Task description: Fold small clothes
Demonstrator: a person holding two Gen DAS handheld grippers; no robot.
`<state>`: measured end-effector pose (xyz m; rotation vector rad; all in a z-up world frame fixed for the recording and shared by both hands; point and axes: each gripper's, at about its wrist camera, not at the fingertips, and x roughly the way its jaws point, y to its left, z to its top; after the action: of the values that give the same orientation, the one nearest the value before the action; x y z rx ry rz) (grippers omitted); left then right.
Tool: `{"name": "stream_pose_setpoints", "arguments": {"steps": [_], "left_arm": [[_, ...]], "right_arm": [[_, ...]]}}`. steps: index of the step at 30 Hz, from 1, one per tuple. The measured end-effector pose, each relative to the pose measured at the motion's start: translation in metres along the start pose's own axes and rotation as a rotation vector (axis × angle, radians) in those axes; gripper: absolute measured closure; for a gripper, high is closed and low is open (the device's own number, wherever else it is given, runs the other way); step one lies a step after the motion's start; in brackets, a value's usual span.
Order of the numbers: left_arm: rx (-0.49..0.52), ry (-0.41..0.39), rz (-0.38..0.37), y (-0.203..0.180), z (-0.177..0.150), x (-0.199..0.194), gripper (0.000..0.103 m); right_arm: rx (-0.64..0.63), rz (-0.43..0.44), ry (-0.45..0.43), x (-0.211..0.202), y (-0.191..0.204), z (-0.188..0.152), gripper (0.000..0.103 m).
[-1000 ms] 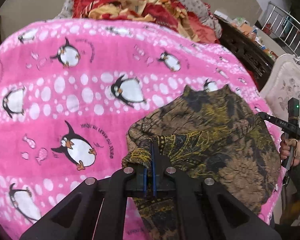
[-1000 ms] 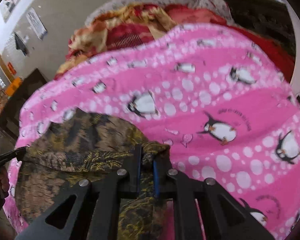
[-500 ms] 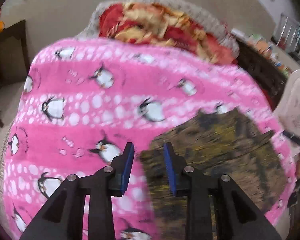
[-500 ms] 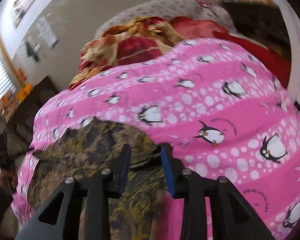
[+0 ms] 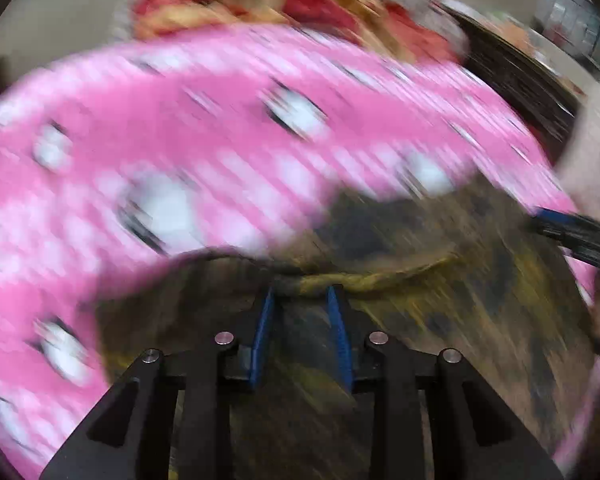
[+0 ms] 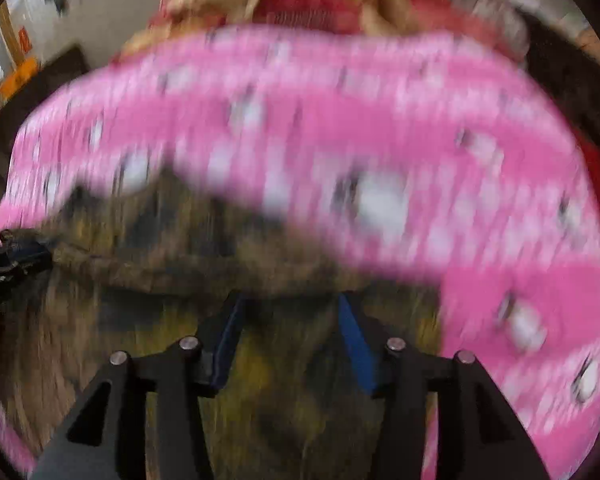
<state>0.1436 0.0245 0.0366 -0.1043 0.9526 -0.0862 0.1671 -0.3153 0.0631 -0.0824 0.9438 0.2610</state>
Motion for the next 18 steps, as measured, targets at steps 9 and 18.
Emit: {"name": "stream_pose_setpoints", "arguments": {"steps": [9,18], "left_arm": [[-0.068,-0.134,-0.045,-0.022,-0.028,-0.027,0.094],[-0.078,-0.127,-0.039,0.006,-0.054,-0.009,0.094]], "right_arm": [[0.073,-0.056,-0.166,-0.031,0.023,-0.019,0.053],[0.174,-0.016,-0.123,0.012,-0.017,-0.034,0.055]]}}
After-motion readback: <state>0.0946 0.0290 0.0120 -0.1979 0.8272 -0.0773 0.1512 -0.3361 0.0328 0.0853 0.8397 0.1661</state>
